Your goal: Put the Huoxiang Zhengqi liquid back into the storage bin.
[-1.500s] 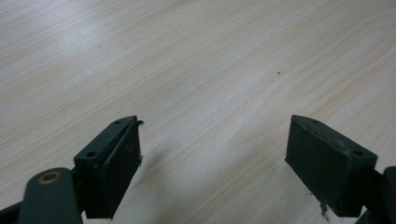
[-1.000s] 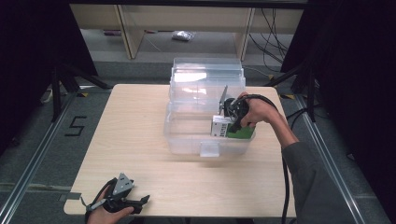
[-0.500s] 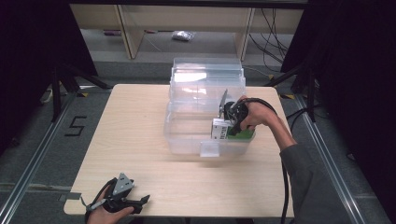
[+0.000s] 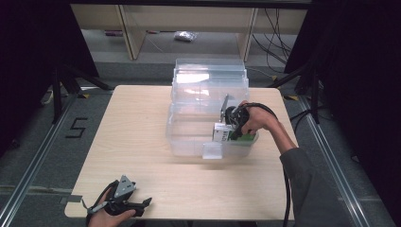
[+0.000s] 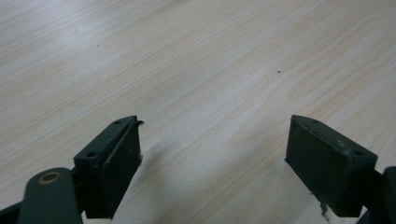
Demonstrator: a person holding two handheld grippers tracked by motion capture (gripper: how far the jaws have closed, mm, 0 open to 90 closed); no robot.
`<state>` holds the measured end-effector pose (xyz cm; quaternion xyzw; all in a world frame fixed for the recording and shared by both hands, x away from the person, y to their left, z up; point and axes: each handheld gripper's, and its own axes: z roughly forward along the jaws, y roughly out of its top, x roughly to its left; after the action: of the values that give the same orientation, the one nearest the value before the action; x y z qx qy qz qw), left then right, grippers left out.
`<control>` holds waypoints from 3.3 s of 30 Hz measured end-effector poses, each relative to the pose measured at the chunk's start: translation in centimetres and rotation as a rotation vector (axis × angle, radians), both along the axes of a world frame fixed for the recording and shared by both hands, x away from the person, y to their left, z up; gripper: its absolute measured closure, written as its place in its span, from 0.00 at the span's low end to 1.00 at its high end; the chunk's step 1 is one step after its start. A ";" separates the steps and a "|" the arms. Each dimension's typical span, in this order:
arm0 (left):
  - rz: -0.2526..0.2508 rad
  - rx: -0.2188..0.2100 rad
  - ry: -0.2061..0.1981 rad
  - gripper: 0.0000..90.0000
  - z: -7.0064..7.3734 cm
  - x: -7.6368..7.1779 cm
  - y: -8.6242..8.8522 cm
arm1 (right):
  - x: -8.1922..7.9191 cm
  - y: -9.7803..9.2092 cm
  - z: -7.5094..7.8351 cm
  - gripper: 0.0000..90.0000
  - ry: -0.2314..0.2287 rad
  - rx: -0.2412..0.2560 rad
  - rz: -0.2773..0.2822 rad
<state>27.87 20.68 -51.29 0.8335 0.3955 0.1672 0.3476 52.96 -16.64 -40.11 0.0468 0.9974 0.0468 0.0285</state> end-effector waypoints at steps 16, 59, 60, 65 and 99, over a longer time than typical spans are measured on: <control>0.006 0.001 -0.007 0.19 0.0 0.0 -0.1 | -0.5 -0.5 1.5 0.62 -0.005 0.035 0.001; 0.024 -0.012 -0.007 0.19 -0.2 0.1 0.0 | -7.2 -8.5 5.1 0.27 -0.233 0.623 -0.623; 0.022 -0.010 -0.005 0.19 -0.2 0.1 0.0 | -7.5 -8.5 4.9 0.27 -0.241 0.629 -0.629; 0.015 -0.016 -0.005 0.19 -0.1 0.0 -0.1 | -8.7 -8.7 4.6 0.27 -0.234 0.653 -0.663; 0.012 -0.009 -0.010 0.19 0.0 0.0 -0.1 | -14.7 -8.9 1.3 0.26 -0.277 0.750 -0.716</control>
<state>27.88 20.58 -51.30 0.8288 0.3996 0.1716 0.3522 38.26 -25.50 -38.78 0.3846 0.8207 0.3929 0.1551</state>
